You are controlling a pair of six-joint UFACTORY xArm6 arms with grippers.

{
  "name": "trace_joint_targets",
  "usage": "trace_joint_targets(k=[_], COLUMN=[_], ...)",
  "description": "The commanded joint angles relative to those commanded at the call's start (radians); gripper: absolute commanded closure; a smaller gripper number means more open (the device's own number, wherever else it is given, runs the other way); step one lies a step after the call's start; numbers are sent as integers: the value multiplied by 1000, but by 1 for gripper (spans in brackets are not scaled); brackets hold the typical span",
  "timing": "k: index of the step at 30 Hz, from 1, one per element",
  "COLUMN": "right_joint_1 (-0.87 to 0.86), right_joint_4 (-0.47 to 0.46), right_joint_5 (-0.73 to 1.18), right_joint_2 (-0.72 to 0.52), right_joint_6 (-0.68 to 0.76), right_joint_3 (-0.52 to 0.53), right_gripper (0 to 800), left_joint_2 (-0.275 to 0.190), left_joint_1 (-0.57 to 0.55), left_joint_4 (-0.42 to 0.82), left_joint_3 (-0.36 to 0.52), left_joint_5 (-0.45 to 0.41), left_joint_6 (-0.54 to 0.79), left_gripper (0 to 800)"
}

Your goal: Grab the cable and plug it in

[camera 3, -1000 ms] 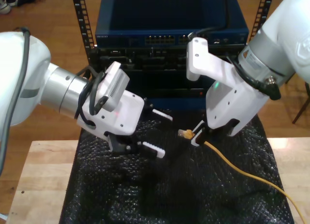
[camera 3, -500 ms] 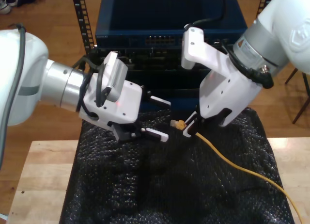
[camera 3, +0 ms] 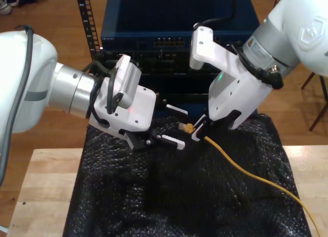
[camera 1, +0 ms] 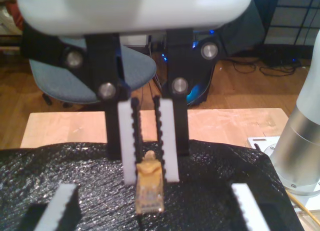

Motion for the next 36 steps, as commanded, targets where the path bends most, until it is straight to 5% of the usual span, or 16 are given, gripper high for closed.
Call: trace_joint_targets(k=[8, 15, 29, 36], right_joint_1=[-2, -2, -2, -2], right_joint_4=[-2, -2, 0, 0], right_joint_5=[0, -17, -35, -35], right_joint_2=[2, 2, 2, 2], right_joint_6=[-2, -3, 0, 0], right_joint_3=[3, 8, 14, 12], right_gripper=[793, 793, 793, 793], left_joint_2=[0, -2, -2, -2], left_joint_1=[2, 2, 5, 5], left_joint_4=[-2, -2, -9, -17], left_joint_3=[8, 11, 12, 12], left_joint_5=[3, 8, 3, 3], left_joint_6=[0, -3, -8, -6], left_gripper=[344, 376, 593, 616])
